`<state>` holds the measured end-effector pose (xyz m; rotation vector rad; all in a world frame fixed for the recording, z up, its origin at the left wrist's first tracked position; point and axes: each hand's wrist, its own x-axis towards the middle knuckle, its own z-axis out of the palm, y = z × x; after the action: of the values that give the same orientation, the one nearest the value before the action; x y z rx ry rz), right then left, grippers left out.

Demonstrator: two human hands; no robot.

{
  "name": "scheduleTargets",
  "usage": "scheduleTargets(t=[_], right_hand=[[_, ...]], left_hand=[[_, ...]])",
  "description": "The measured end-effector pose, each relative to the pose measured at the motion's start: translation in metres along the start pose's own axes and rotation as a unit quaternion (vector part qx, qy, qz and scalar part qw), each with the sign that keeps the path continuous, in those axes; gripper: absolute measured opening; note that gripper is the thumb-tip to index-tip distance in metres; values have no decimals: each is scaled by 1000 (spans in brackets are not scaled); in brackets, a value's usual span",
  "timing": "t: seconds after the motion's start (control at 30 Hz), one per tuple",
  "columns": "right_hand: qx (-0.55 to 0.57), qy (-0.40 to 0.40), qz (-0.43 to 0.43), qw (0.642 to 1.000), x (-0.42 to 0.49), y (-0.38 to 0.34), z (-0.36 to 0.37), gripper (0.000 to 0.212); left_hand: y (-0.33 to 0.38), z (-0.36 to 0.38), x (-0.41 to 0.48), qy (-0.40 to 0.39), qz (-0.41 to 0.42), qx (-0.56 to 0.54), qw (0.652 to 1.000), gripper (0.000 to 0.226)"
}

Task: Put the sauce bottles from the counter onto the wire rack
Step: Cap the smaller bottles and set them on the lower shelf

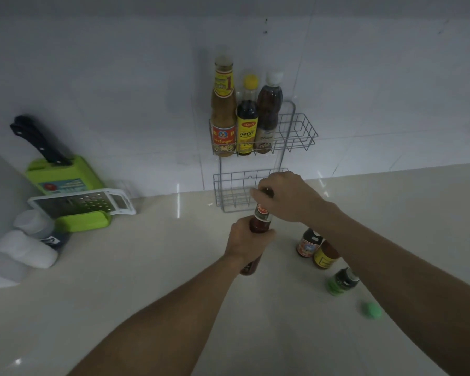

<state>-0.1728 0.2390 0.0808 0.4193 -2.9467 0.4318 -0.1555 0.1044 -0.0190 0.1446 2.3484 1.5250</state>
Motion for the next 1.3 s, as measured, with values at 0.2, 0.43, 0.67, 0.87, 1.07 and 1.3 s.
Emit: scheduleTargets(t=[0.2,0.43,0.67,0.87,1.07,1.3], right_hand=[[-166,-122,61,977,4,-21,6,26],[-151,-121,100,976,14,-41,-3,56],[-140,-218,157,953,3,-30,8,56],[-100,-141,103,979,2,-20,13,47],[-146,-215,184,948,-1,-18,16,44],[-129,-174,84,973,-12,-16,12,49]], left_hand=[[-9,3,-19,88,-27,51,994,19],[3,6,-24,181,-60,28,981,17],[-6,3,-30,121,-59,89,987,17],[0,8,-30,110,-73,64,989,18],[-7,11,-28,70,-61,78,993,14],[-14,5,-23,56,-69,56,994,20]])
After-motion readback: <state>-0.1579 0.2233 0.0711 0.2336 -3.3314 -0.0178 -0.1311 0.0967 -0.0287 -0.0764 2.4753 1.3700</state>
